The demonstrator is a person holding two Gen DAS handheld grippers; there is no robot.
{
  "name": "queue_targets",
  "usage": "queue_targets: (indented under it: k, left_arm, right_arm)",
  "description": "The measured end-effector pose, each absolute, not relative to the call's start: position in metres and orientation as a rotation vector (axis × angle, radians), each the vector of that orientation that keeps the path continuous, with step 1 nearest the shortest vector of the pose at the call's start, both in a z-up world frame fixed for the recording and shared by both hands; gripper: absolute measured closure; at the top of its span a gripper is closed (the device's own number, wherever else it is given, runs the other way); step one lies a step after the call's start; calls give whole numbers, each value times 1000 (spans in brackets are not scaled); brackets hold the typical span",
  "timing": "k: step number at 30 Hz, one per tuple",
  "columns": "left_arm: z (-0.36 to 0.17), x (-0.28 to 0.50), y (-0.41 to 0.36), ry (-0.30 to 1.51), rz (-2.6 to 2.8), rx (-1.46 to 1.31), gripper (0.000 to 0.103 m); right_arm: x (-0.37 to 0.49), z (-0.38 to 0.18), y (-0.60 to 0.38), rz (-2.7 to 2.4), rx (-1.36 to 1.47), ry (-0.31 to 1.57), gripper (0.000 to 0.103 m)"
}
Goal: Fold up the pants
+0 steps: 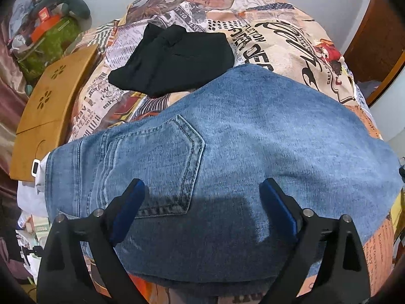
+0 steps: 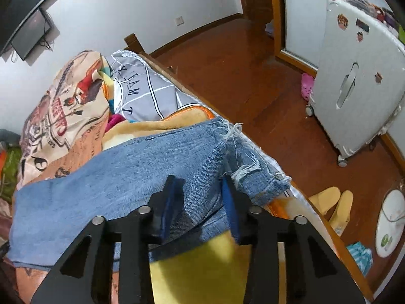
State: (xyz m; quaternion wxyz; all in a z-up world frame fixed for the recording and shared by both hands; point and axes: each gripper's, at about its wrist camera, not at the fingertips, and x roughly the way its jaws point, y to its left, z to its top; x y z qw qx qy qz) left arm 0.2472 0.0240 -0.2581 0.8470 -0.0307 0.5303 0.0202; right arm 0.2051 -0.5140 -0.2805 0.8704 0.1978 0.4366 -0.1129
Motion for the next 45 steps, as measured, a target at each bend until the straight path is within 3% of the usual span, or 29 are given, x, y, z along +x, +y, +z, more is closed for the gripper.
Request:
queue_targets:
  k: [2,5,14,23,25,27,29,30,45]
  left_arm:
    - [-258,247,26,1127,40,-78,8]
    - [-253,249,27,1137,48,-54,9]
    - [-194,262,49,1027,41,-74,9]
    - [-225,247,32,1105,10,-32,9]
    - [-231,242,36,1113,16,-45,9]
    - [-235,237,39,1116,32,-51,9]
    - [-239,233,42,1123,39,-59,9]
    - [-242,231,44,1130,41,-64,9]
    - [-266,224,51,1168,51,-177,5]
  right_arm:
    - [206,-276,-510,-243,380,899,91]
    - [204,-262,-508,-241,333,847,98]
    - [200,-180,-533,-346,198,637,102]
    - [185,-232,-522,-160,405,834,101]
    - [185,-243,-510,-103,448,867,97]
    - [187,-250,-500,-83,448,887,85]
    - [187,-256,-495,-103,439,889,63]
    - [186,-259,-496,-127,439,891,60]
    - [192,-278,-534,-266,428,920,58]
